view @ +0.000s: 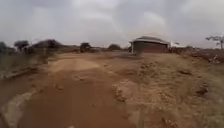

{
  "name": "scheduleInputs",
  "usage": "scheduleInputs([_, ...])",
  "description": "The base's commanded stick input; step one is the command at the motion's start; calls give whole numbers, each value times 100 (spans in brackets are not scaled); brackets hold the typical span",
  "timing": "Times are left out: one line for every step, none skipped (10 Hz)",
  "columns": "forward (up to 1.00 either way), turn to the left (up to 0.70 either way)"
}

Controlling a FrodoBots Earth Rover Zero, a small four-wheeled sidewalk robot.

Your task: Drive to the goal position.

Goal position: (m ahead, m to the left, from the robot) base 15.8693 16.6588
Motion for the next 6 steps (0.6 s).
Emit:
scheduleInputs([50,0])
scheduleInputs([50,0])
scheduleInputs([50,0])
scheduleInputs([50,0])
scheduleInputs([50,0])
scheduleInputs([50,0])
